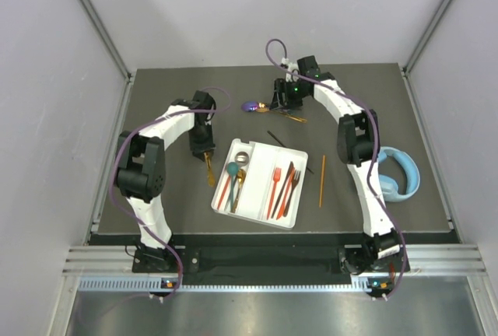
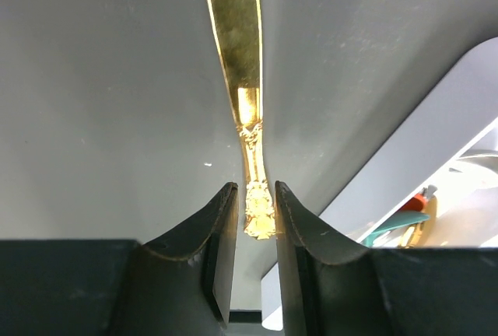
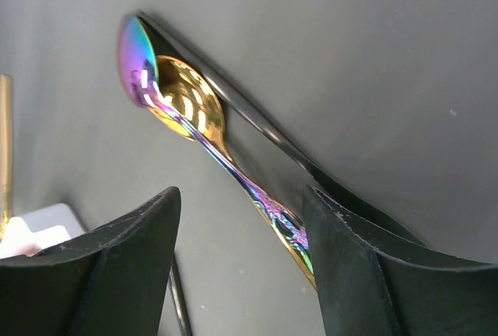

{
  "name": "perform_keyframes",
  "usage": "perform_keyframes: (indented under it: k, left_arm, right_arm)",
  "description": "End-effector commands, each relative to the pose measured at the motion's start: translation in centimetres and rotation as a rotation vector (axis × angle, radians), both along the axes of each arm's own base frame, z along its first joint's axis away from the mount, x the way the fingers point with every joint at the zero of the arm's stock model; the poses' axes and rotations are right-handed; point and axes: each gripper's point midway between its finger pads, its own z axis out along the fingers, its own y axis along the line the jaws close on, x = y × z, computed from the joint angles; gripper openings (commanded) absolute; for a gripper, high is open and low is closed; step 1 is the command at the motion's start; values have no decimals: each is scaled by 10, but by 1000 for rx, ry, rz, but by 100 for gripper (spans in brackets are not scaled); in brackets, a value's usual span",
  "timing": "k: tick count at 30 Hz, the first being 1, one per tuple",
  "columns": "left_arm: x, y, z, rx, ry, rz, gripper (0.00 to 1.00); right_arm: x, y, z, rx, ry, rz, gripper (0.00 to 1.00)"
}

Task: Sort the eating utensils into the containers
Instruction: Pick up the spoon from the center of the board.

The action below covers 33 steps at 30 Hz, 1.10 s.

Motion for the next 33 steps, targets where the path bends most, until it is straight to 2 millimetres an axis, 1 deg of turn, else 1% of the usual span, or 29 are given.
perform_keyframes:
  k: [1, 4, 5, 6, 8, 9, 10, 13, 14, 15, 16, 18, 19, 20, 22, 25, 26, 27, 29, 30, 33]
  left_arm:
    - [-5, 6, 8, 11, -9, -2, 31]
    - [-5, 7, 7, 20, -8, -6, 31]
    - [-6, 8, 7, 24, -6, -6, 31]
    - [-6, 9, 8, 27, -5, -8, 31]
    - [-8, 11, 8, 37, -4, -10, 31]
    - [-8, 12, 9, 40, -5, -11, 31]
    - [-8, 12, 9, 39, -6, -11, 31]
    - [-10, 13, 8, 42, 4, -10, 31]
    - [-11, 12, 8, 36, 4, -11, 31]
    - [-11, 12, 8, 36, 7, -9, 30]
    - [-12, 12, 9, 34, 8, -8, 31]
    - [-13, 11, 8, 28, 13, -8, 30]
    - [-14, 11, 9, 27, 10, -8, 30]
    - [-15, 12, 8, 27, 14, -7, 30]
    - [-16, 11, 8, 13, 16, -6, 30]
    - [-14, 8, 9, -4, 11, -5, 30]
    - [-12, 8, 11, -8, 6, -7, 30]
    - [-11, 7, 12, -11, 1, -8, 30]
    - [-9, 7, 15, -13, -12, -6, 30]
    - [-8, 8, 16, -14, -16, -3, 30]
    - [-8, 9, 18, -18, -23, 6, 30]
  right_arm:
    - [-19, -21, -22, -192, 21, 10, 65]
    - [-16, -22, -22, -234, -7, 13, 64]
    - [-14, -23, -23, -255, -16, 4, 64]
    - [-14, -24, -28, -278, -33, 34, 63]
    - [-15, -19, -29, -287, -40, 50, 62]
    - [-16, -19, -34, -292, -33, 56, 61]
    - [-16, -14, -34, -291, -39, 66, 59]
    - [-15, -10, -42, -319, -45, 68, 59]
    - [-15, -10, -45, -338, -48, 63, 57]
    - [-15, -9, -48, -351, -51, 69, 52]
    - [-18, -7, -51, -366, -48, 75, 51]
    - [-20, -8, -56, -403, -52, 75, 50]
    - [-22, -6, -57, -418, -56, 85, 47]
    - [-23, -7, -60, -442, -62, 79, 46]
    - [-25, -4, -62, -467, -73, 85, 38]
    - [-25, -8, -68, -524, -85, 75, 31]
    - [-25, -11, -71, -541, -84, 67, 24]
    - [-24, -13, -71, -547, -84, 61, 11]
    - [-24, -16, -72, -562, -92, 56, 8]
    - [-24, -16, -72, -564, -95, 56, 0]
    - [-28, -17, -73, -566, -81, 61, 0]
